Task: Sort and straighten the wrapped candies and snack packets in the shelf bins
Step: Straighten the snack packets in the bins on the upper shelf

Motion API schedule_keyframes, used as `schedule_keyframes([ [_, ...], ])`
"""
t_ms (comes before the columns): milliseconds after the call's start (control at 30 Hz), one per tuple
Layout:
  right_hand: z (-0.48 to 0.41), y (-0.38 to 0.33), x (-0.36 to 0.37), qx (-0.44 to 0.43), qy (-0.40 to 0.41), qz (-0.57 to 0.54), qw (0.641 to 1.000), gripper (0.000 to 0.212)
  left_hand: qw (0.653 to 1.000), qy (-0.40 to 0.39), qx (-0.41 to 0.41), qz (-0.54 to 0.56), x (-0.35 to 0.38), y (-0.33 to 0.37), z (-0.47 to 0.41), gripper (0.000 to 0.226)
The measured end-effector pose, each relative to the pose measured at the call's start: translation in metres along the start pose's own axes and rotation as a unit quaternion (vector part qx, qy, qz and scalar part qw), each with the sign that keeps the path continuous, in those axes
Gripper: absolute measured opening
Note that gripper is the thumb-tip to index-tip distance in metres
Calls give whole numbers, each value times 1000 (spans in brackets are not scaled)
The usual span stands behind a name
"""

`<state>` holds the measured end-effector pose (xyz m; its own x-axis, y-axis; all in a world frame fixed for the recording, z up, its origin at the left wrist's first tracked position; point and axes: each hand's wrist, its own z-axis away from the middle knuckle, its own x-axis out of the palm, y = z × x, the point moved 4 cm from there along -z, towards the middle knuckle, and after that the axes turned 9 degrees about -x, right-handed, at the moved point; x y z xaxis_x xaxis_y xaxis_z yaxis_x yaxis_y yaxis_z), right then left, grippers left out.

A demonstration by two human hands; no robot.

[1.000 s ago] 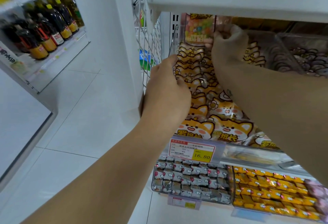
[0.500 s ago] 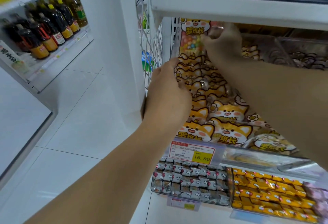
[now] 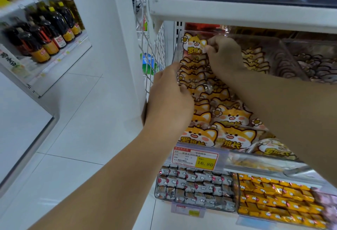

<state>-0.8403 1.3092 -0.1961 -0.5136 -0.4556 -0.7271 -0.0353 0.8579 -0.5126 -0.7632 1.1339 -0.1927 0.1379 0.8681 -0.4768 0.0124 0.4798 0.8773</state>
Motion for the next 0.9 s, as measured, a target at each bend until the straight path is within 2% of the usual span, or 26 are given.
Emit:
schedule_keyframes([
  [167, 0, 1, 14, -2, -102, 97, 990, 24, 1000, -2, 0, -10, 0, 0, 0, 53],
  [400, 6, -2, 14, 32, -166, 155, 973, 32, 1000, -12, -6, -26, 1, -1, 1, 53],
  [500, 4, -1, 15, 36, -209, 130, 968, 35, 999, -12, -5, -31, 1, -2, 0, 53],
  [667, 9, -3, 11, 16, -224, 46, 973, 45, 1000, -10, 2, -27, 1, 0, 2, 53],
  [833, 7, -5, 11, 31, -271, 159, 949, 57, 1000, -17, 3, -25, 1, 0, 2, 54],
  [900, 8, -3, 11, 30, -259, 168, 951, 49, 999, -23, 0, -27, 0, 0, 3, 54],
])
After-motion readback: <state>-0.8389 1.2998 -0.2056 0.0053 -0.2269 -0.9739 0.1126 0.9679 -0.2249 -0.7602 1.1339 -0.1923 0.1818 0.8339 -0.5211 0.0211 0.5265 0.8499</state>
